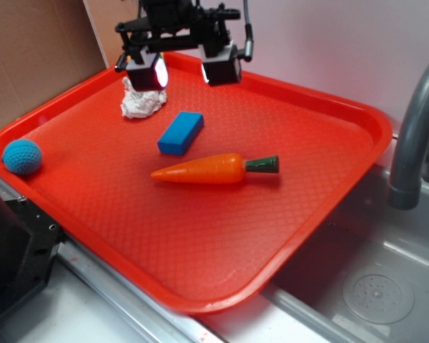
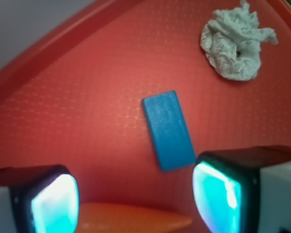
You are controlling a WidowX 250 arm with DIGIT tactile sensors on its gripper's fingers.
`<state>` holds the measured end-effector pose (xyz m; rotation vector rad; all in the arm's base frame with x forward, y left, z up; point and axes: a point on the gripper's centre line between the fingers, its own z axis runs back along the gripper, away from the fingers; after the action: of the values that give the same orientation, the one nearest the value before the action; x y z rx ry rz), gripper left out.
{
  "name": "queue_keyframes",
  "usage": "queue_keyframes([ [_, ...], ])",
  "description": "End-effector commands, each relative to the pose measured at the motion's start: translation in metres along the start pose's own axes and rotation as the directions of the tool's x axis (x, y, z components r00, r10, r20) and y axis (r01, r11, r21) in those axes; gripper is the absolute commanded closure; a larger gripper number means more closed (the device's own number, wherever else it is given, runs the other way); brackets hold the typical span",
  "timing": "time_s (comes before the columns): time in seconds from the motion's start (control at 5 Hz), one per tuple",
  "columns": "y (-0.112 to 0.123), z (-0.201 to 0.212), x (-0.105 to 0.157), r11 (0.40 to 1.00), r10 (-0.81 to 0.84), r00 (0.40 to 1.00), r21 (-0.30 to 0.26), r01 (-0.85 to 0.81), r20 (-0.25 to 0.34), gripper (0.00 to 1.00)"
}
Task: Grab the blue block.
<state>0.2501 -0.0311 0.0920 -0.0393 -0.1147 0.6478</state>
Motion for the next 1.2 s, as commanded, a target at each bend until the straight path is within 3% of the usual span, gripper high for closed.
queue_keyframes([
  [0.0,0.021,-0.027,0.016,0.998,-0.06,0.998,0.025,0.061,-0.034,0.0],
  [0.4,0.03,-0.052,0.023,0.993,-0.096,0.992,0.068,0.101,-0.084,0.0],
  [0.6,0.022,-0.067,0.027,0.987,-0.124,0.988,0.092,0.133,-0.095,0.0],
  [0.8,0.018,-0.08,0.025,0.986,-0.127,0.986,0.096,0.138,-0.109,1.0],
  [1.0,0.017,-0.079,0.024,0.987,-0.114,0.988,0.099,0.124,-0.105,1.0],
])
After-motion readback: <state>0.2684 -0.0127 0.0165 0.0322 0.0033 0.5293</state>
